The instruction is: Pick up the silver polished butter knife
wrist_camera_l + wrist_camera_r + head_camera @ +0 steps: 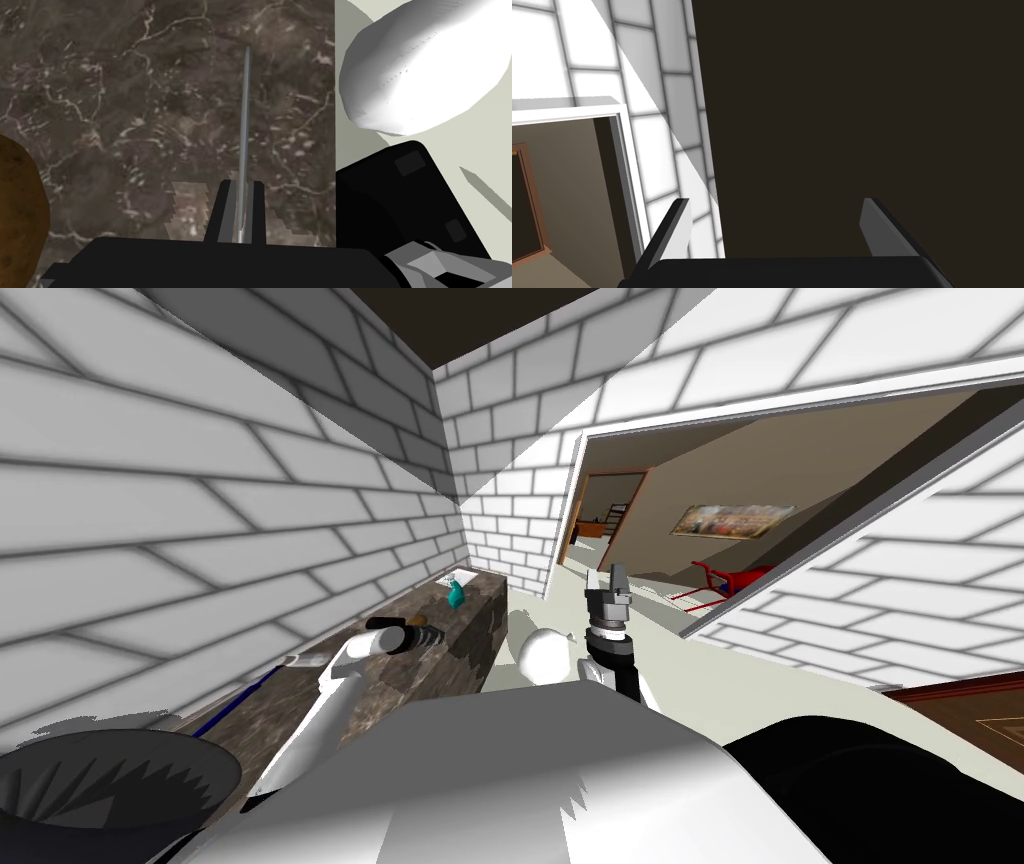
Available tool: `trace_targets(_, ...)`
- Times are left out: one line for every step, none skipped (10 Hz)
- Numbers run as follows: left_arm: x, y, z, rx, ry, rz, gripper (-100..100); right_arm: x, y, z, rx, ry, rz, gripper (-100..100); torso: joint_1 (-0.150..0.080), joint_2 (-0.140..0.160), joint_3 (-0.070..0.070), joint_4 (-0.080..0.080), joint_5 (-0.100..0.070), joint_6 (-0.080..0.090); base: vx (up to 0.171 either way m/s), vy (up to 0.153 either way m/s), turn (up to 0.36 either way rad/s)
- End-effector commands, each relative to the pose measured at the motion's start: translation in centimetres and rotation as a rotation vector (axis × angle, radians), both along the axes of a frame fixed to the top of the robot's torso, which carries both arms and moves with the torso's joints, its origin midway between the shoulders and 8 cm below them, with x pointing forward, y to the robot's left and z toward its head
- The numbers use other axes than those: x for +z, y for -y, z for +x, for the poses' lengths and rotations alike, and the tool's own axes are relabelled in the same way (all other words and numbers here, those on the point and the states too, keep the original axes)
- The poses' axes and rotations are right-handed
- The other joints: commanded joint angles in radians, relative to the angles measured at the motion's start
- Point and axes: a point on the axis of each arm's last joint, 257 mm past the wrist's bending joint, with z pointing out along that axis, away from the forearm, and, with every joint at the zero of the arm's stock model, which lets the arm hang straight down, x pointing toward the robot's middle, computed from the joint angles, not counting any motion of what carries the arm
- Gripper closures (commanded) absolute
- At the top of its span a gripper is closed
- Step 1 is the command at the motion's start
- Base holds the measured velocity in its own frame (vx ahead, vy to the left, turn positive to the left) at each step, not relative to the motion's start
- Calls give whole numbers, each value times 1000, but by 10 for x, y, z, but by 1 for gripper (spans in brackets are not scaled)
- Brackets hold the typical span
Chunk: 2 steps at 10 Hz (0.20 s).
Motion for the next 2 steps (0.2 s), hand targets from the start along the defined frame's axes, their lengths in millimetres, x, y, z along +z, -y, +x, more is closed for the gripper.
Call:
trace_targets(0,0,0,0,0,0,100,0,0,0,0,0,0,0,0,0,0,0,0,0,-15,7,5)
trace_targets(1,0,0,1,-1,0,0,0,0,0,0,0,0,0,0,-1,-1,0,0,0,0,0,0)
